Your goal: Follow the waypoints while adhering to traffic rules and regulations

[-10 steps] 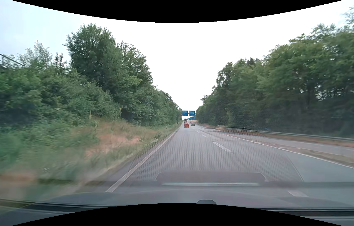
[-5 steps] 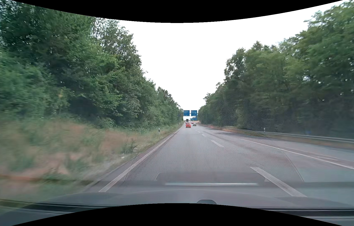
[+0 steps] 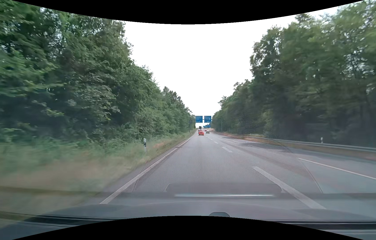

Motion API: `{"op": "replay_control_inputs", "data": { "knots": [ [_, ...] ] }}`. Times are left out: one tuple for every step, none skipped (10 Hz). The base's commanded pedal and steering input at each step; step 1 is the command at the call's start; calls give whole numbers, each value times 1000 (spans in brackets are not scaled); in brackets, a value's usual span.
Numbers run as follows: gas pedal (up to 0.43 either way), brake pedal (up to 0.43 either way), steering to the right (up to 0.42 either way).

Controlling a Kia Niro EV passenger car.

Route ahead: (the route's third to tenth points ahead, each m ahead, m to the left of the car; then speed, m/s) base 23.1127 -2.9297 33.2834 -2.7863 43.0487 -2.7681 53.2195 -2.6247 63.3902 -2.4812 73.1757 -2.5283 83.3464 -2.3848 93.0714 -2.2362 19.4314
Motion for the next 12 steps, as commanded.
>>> {"op": "replay_control_inputs", "data": {
  "knots": [
    [47, 0, -6],
    [47, 0, -6],
    [47, 0, -6],
    [47, 0, -6],
    [47, 0, -6],
    [47, 0, -6],
    [47, 0, -6],
    [59, 0, -6],
    [59, 0, -6],
    [67, 0, -6],
    [67, 0, -6],
    [67, 0, -6]
  ]
}}
